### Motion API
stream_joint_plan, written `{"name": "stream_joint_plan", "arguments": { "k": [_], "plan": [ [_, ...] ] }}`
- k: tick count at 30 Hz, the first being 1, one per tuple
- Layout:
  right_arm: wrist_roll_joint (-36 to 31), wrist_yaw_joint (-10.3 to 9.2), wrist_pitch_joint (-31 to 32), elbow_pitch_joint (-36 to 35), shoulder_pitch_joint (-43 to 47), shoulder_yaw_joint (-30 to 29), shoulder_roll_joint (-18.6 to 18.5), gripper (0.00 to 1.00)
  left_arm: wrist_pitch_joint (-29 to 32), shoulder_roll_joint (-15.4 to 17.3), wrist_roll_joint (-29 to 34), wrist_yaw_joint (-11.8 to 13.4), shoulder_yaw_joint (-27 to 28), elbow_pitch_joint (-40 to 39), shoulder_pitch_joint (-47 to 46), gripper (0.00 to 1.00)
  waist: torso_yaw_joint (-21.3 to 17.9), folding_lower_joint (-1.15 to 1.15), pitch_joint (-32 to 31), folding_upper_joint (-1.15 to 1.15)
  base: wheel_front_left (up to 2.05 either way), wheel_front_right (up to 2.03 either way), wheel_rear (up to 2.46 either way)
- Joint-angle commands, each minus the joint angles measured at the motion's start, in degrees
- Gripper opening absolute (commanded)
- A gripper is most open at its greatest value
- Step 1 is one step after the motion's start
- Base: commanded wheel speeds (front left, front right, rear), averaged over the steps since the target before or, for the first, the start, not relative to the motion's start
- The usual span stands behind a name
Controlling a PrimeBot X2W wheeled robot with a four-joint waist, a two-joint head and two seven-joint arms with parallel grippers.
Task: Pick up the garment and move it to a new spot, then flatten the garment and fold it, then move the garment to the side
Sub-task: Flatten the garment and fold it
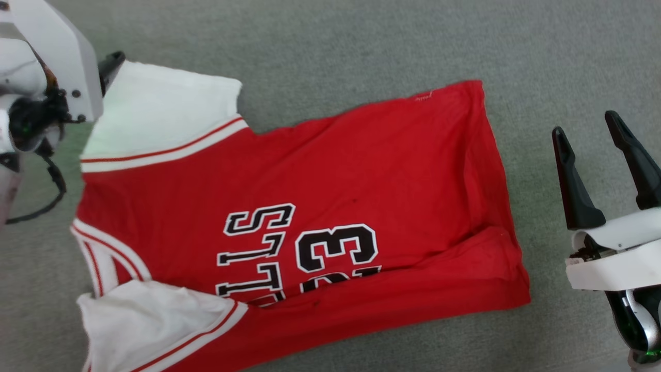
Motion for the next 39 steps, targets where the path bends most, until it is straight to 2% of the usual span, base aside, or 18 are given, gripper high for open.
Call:
{"name": "stream_joint_plan", "arguments": {
  "k": [1,10,14,15,16,17,18,22,28,39],
  "plan": [
    [0.39,-0.04,-0.36,0.13,-0.86,0.34,0.28,1.0,0.69,0.06,0.67,-0.58,-0.54,1.11,-0.86,1.0,-1.78,0.0,2.27,0.0,0.0,0.0,0.0],
    [1.0,-0.04,-0.7,0.94,-1.71,0.85,0.29,1.0,6.72,-1.26,2.26,-1.25,-3.73,9.94,-4.98,1.0,-2.1,0.0,4.35,0.0,0.0,0.0,0.0],
    [1.46,-0.04,-0.46,1.09,-2.13,0.95,0.06,1.0,10.19,-2.95,1.27,-0.34,-4.69,13.15,-4.59,1.0,-1.98,0.0,4.56,0.0,0.0,0.0,0.0],
    [1.63,-0.04,-0.16,1.15,-2.34,1.14,-0.01,1.0,10.8,-3.19,1.2,-0.09,-4.89,13.8,-4.37,0.84,-1.96,0.0,4.6,0.0,0.0,0.0,0.0],
    [2.05,-0.04,0.32,1.27,-2.51,1.45,-0.03,1.0,11.58,-3.56,0.83,-0.38,-5.16,14.36,-4.16,0.57,-1.94,0.0,4.62,0.0,0.0,0.0,0.0],
    [2.62,-0.04,0.98,1.34,-2.67,1.68,-0.05,1.0,12.34,-4.02,0.24,-0.81,-5.41,14.86,-3.82,0.23,-1.9,0.0,4.61,0.0,0.0,0.0,0.0],
    [3.29,-0.04,1.9,1.41,-2.86,1.96,-0.15,1.0,13.09,-4.4,-0.15,-0.58,-5.35,15.34,-3.64,0.0,-1.84,0.0,4.59,0.0,0.0,0.0,0.0],
    [7.18,-0.04,7.81,1.26,-4.28,3.31,-0.86,1.0,12.02,-5.11,-0.43,-0.81,-5.13,16.17,-4.24,0.0,-1.71,0.0,4.58,0.0,0.0,0.0,0.0],
    [12.57,-0.04,21.57,2.76,-11.52,4.95,-2.55,1.0,10.56,-7.13,-1.13,-1.23,-4.88,17.61,-4.78,0.0,-1.12,0.0,4.65,0.0,0.0,0.0,0.0],
    [15.8,-0.04,45.35,17.64,-28.55,7.75,-2.9,1.0,8.67,-10.78,-1.1,-2.72,-5.46,19.97,-6.97,0.0,1.52,0.0,5.5,0.0,0.0,0.0,0.0]
  ]
}}
